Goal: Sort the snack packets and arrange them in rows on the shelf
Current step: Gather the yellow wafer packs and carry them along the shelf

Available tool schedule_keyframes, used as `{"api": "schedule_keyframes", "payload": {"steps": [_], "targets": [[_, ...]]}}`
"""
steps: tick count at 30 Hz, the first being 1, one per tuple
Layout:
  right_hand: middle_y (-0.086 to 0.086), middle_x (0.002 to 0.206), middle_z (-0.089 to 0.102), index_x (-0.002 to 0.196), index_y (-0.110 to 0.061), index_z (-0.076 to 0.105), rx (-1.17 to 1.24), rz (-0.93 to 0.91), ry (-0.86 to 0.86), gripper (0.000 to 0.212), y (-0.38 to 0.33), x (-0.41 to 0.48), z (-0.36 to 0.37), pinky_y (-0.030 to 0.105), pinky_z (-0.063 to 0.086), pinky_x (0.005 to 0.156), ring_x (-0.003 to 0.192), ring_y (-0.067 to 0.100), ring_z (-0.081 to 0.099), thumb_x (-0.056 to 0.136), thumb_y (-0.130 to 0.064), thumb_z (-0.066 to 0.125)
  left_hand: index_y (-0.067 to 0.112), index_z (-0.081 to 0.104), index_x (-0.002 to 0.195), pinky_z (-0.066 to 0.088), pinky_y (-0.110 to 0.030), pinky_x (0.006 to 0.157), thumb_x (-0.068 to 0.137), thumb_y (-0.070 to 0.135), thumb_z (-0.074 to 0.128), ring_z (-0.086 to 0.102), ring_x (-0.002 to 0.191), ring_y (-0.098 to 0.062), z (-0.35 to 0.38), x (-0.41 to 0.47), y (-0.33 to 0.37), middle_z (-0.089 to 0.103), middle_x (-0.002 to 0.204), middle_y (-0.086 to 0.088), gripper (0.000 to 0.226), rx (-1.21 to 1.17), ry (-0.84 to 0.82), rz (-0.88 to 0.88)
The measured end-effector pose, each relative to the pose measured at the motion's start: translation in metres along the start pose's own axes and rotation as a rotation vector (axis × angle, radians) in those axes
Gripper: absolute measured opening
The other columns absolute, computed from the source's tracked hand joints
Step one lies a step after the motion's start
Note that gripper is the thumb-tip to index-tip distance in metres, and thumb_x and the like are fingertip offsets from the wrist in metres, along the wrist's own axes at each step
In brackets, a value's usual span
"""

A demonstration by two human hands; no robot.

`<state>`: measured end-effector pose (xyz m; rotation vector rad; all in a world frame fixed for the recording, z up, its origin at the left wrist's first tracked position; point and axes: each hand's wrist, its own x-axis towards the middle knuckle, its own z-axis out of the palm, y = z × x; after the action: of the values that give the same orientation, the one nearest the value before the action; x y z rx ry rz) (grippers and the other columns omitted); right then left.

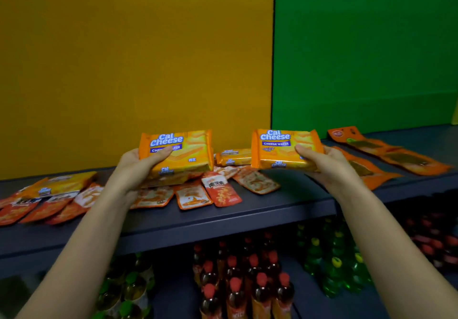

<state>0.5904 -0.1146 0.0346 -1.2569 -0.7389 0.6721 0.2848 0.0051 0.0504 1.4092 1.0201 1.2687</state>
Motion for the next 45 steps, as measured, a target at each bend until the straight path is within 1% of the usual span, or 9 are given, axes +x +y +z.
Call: {"api": "schedule_keyframes", "payload": {"steps": [5, 8, 16, 19, 23, 28, 32, 40, 45], "targets": [[0.002, 0.079, 0.062, 0.089, -0.012, 0.059, 0.026, -0.048, 0.110, 0.003, -0.012, -0.009, -0.087, 0.015, 0.053, 0.047, 0.044, -0.002, 0.062, 0.087, -0.010, 0.061, 0.018, 0.060, 0.082, 0.051, -0.016, 0.046, 0.078, 0.024, 0.071, 0.063, 0.044, -0.003, 0.090, -0.004, 0.001, 0.070, 0.059, 0.004, 0.013, -0.046, -0.145, 0.004], [0.004, 0.080, 0.063, 0.106, -0.006, 0.057, 0.016, -0.047, 0.193, 0.021, -0.017, -0.009, -0.152, 0.015, 0.054, 0.047, 0.048, 0.002, 0.064, 0.087, -0.011, 0.062, 0.017, 0.059, 0.082, 0.053, -0.017, 0.044, 0.078, 0.022, 0.072, 0.064, 0.047, -0.006, 0.159, -0.012, 0.000, 0.066, 0.078, -0.006, 0.014, -0.060, -0.226, -0.021], [0.006, 0.090, 0.067, 0.117, 0.000, 0.056, -0.084, -0.007, 0.322, 0.040, -0.036, 0.000, -0.328, 0.020, 0.057, 0.057, 0.068, 0.011, 0.065, 0.083, -0.018, 0.067, 0.014, 0.060, 0.086, 0.052, -0.016, 0.041, 0.082, 0.019, 0.069, 0.064, 0.050, -0.005, 0.351, -0.065, -0.003, 0.065, 0.079, -0.002, 0.011, -0.114, -0.388, -0.016], [0.010, 0.095, 0.066, 0.117, 0.000, 0.056, -0.126, -0.011, 0.347, 0.039, -0.044, 0.004, -0.383, 0.024, 0.054, 0.065, 0.074, 0.015, 0.063, 0.084, -0.018, 0.066, 0.011, 0.062, 0.098, 0.057, -0.024, 0.052, 0.083, 0.019, 0.068, 0.065, 0.063, -0.014, 0.414, -0.084, -0.006, 0.068, 0.085, -0.008, 0.018, -0.153, -0.441, -0.048], [0.003, 0.084, 0.065, 0.116, -0.003, 0.056, -0.126, -0.005, 0.361, 0.036, -0.052, 0.010, -0.447, 0.014, 0.052, 0.049, 0.070, 0.011, 0.062, 0.085, -0.018, 0.066, 0.014, 0.062, 0.087, 0.056, -0.034, 0.066, 0.083, 0.018, 0.067, 0.062, 0.066, -0.017, 0.492, -0.105, -0.007, 0.067, 0.086, -0.008, 0.008, -0.152, -0.467, -0.031], [0.002, 0.084, 0.066, 0.116, -0.004, 0.057, -0.101, 0.005, 0.380, 0.038, -0.052, 0.026, -0.503, 0.016, 0.054, 0.050, 0.056, 0.004, 0.067, 0.083, -0.017, 0.067, 0.019, 0.059, 0.082, 0.054, -0.020, 0.045, 0.086, 0.016, 0.064, 0.060, 0.066, -0.014, 0.570, -0.120, -0.006, 0.065, 0.081, -0.003, 0.006, -0.147, -0.493, -0.026], [0.004, 0.085, 0.066, 0.117, -0.002, 0.056, -0.094, -0.002, 0.396, 0.038, -0.049, 0.044, -0.539, 0.015, 0.055, 0.051, 0.064, 0.010, 0.066, 0.083, -0.016, 0.067, 0.011, 0.055, 0.101, 0.054, -0.021, 0.044, 0.087, 0.016, 0.063, 0.061, 0.066, -0.017, 0.625, -0.118, -0.009, 0.064, 0.082, -0.005, 0.017, -0.149, -0.520, -0.076], [0.004, 0.086, 0.066, 0.113, -0.004, 0.056, -0.147, -0.021, 0.332, 0.034, -0.054, 0.117, -0.586, 0.012, 0.049, 0.044, 0.059, 0.007, 0.067, 0.084, -0.016, 0.067, 0.007, 0.055, 0.101, 0.053, -0.022, 0.040, 0.089, 0.009, 0.056, 0.058, 0.062, -0.019, 0.726, -0.085, -0.007, 0.062, 0.093, -0.014, 0.012, -0.079, -0.547, -0.090], [0.007, 0.091, 0.067, 0.118, -0.002, 0.055, -0.148, -0.005, 0.251, 0.041, -0.053, 0.179, -0.593, 0.016, 0.054, 0.051, 0.070, 0.012, 0.063, 0.082, -0.016, 0.068, 0.012, 0.056, 0.080, 0.053, -0.022, 0.041, 0.089, 0.007, 0.054, 0.058, 0.064, -0.018, 0.764, -0.056, 0.000, 0.062, 0.086, -0.013, 0.010, 0.003, -0.573, -0.065]]}}
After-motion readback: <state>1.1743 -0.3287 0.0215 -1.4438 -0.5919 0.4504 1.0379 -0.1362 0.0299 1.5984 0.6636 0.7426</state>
